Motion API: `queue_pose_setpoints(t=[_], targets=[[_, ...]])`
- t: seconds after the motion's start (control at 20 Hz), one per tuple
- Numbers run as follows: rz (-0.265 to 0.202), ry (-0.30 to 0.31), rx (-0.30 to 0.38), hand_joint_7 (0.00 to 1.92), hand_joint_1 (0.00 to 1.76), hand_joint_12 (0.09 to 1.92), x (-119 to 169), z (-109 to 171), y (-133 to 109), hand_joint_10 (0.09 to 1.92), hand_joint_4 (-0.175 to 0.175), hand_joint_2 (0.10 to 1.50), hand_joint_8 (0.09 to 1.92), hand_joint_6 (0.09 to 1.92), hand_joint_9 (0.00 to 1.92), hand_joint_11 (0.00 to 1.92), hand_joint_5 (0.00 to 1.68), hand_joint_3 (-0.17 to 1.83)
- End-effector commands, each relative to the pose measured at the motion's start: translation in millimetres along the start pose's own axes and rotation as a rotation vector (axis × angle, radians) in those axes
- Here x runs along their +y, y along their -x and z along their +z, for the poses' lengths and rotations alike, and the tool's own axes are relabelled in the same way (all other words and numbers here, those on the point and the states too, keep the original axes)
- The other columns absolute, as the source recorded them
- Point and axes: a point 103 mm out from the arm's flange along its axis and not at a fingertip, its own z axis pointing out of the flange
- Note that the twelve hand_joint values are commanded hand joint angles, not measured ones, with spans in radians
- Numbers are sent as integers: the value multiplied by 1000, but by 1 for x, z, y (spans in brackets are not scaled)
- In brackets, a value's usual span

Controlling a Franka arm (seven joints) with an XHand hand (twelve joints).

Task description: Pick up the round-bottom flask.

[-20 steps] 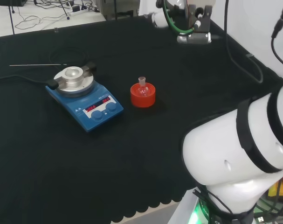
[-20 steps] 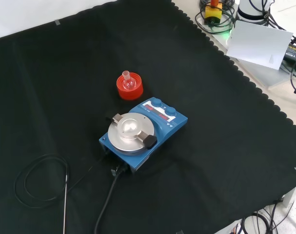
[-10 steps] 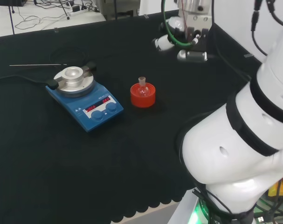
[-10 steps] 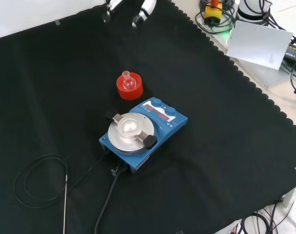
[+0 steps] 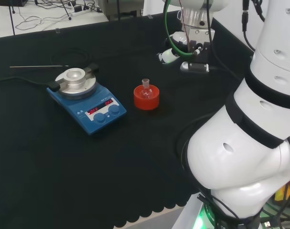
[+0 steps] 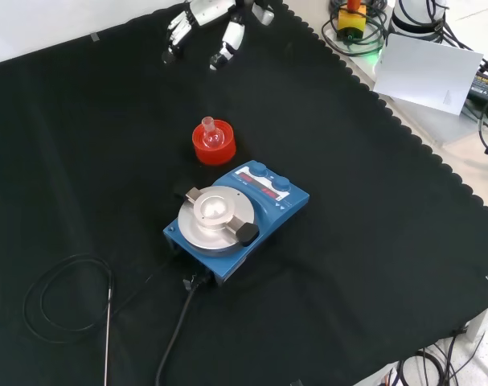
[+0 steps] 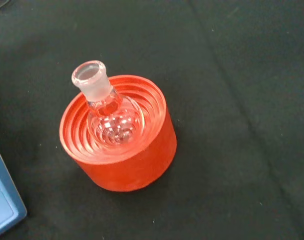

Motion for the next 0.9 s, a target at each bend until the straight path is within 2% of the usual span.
queue_pose_setpoints(t=[0.05,0.45,0.9], targets=[[-10,-24,53,257,601,1392,39,33,6,674,-30,880,650,135,448,208,515,483],[-45,-70,57,262,719,1388,48,55,0,676,-32,777,660,156,457,216,581,528],[-79,-114,63,262,786,1397,47,76,-11,675,-30,653,666,150,466,217,556,646]])
